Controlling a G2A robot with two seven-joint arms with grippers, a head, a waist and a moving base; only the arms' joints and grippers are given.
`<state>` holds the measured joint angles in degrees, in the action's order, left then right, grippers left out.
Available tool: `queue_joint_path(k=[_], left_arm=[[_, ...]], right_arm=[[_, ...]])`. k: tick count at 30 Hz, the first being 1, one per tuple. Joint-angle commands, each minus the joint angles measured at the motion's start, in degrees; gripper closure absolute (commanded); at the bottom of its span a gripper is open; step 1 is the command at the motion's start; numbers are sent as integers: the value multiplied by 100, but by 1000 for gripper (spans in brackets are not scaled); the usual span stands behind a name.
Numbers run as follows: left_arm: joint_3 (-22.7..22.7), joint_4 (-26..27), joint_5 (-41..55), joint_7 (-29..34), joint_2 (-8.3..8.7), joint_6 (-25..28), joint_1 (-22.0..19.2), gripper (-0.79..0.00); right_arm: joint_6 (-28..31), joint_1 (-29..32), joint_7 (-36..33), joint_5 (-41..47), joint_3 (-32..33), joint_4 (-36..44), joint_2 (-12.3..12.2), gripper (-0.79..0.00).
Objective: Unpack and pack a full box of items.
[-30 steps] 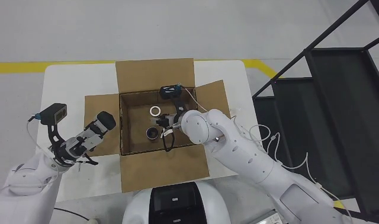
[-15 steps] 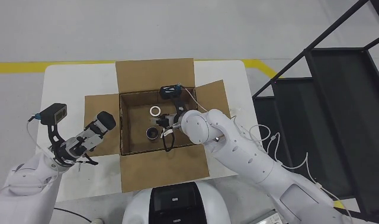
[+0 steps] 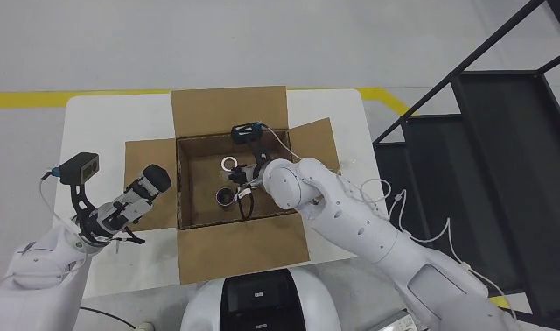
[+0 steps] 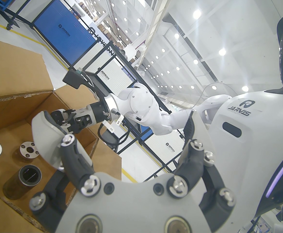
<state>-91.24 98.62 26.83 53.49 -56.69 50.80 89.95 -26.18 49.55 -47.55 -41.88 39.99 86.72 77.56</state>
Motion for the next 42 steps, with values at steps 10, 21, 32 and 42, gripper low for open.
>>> queue_joint_path(k=[10,21,32,42], left_arm=[[0,0,0,0,0,0,0,-785],[0,0,0,0,0,0,0,-785],[0,0,0,0,0,0,0,-785],[0,0,0,0,0,0,0,-785]], right_arm=[[-460,-548,1094,-350,-993,-1591,669,-785],[-1023,-394,2079,-222,-1174,-2298,1138,-708],[-1624,-453,2156,-425,-1165,-2817,1448,-388],[-1343,-539,2203,-295,-1088,-3247,1716,-548]])
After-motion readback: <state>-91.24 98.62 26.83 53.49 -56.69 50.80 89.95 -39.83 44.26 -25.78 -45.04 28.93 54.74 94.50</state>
